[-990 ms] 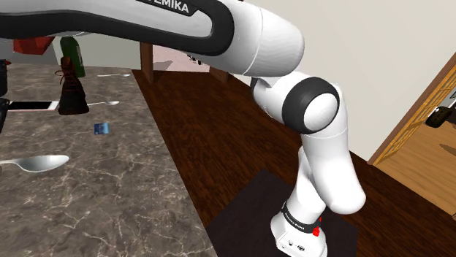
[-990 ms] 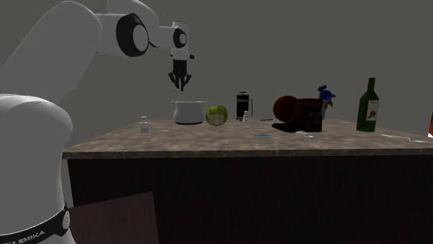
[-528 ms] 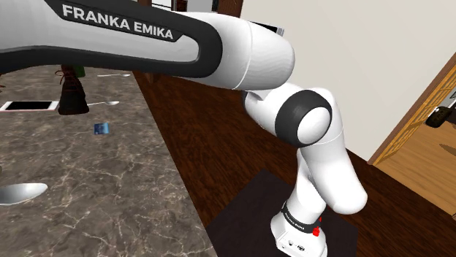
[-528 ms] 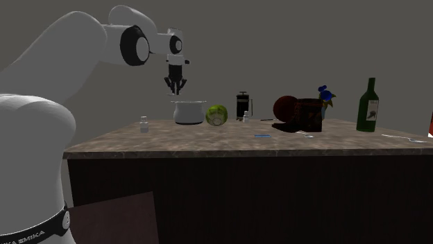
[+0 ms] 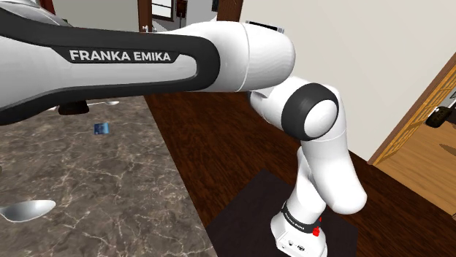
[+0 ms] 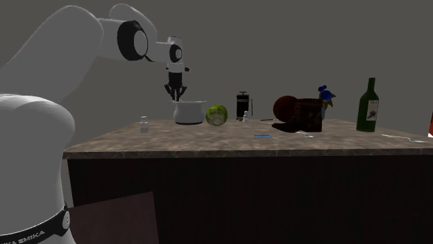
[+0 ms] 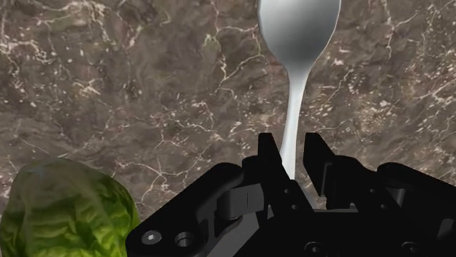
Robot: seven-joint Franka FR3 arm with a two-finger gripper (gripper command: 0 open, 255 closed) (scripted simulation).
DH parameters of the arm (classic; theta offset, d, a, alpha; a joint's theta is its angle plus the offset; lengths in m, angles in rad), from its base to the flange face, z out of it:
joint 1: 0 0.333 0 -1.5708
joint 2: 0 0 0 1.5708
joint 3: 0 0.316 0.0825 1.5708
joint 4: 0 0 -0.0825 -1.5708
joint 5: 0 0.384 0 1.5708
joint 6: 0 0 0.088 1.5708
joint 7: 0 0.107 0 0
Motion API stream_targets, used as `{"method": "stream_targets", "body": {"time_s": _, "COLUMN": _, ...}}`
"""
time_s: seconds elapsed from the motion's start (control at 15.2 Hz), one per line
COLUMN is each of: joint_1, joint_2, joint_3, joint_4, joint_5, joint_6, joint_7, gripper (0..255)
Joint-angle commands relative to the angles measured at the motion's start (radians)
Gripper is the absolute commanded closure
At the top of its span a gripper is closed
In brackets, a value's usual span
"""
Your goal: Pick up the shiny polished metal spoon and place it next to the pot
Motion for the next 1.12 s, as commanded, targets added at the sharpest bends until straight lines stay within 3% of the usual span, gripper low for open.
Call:
{"method": "stream_targets", "body": {"time_s": 0.0, "joint_1": -0.003, "joint_2": -0.002, "joint_3": 0.0, "joint_4": -0.032, "joint_5": 0.001, "joint_6": 0.03, "joint_7": -0.003, "gripper": 255}}
{"method": "stream_targets", "body": {"time_s": 1.06, "joint_1": -0.017, "joint_2": 0.005, "joint_3": -0.003, "joint_4": -0.237, "joint_5": 0.004, "joint_6": 0.24, "joint_7": -0.017, "gripper": 255}}
